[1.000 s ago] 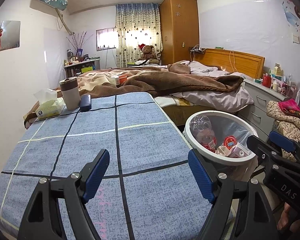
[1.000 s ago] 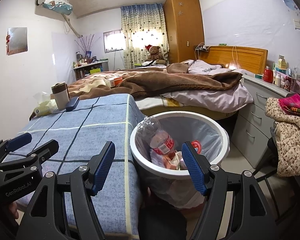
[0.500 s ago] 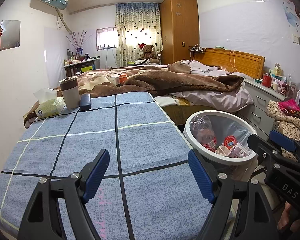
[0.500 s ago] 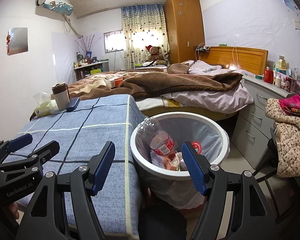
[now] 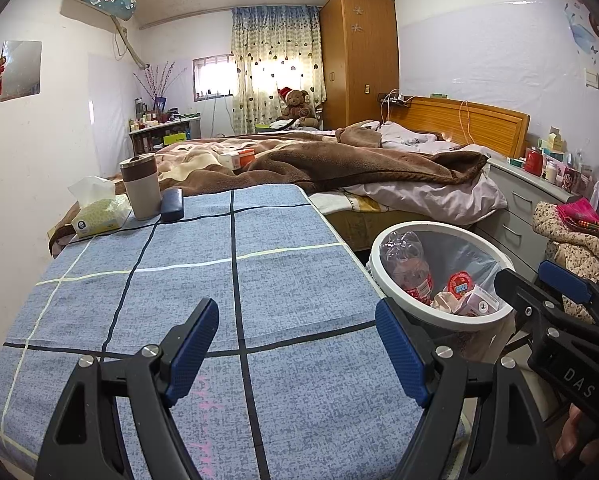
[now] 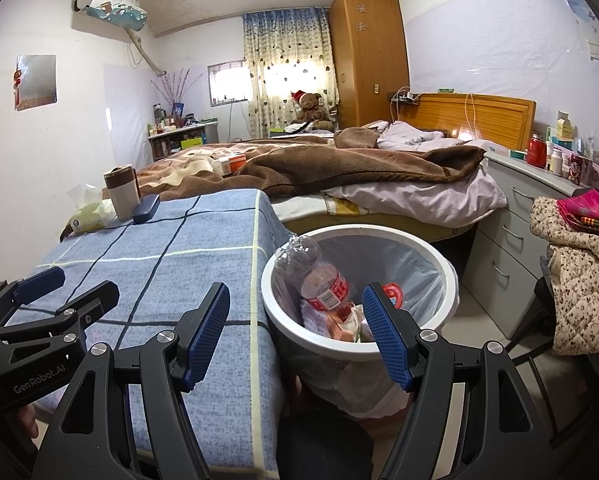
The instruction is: Collect trash
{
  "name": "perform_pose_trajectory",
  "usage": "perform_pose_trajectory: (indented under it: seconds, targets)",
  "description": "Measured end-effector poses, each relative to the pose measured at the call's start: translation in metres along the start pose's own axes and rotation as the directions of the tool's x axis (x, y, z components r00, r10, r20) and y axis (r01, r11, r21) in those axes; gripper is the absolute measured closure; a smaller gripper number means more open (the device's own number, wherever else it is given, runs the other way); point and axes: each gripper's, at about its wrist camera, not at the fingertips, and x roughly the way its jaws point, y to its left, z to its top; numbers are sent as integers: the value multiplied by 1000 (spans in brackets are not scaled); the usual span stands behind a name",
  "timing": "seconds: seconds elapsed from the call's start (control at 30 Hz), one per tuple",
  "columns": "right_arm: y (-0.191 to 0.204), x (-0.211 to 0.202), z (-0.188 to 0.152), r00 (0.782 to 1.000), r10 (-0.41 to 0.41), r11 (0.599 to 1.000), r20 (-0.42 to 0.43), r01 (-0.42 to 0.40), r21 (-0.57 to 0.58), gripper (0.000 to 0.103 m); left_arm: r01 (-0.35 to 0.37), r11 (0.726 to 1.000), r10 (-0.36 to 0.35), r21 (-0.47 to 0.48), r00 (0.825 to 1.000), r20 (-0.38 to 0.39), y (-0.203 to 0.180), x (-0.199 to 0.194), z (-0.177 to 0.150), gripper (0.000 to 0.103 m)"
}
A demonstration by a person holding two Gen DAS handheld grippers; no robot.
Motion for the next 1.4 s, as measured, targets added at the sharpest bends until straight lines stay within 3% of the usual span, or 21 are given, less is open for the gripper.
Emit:
perform_pose_trajectory:
  seconds: [1.4]
  targets:
    - [4, -1, 2, 1000, 3, 1000, 2, -3, -2, 32, 1, 1000, -1, 2, 1000, 4, 1, -2, 4, 21]
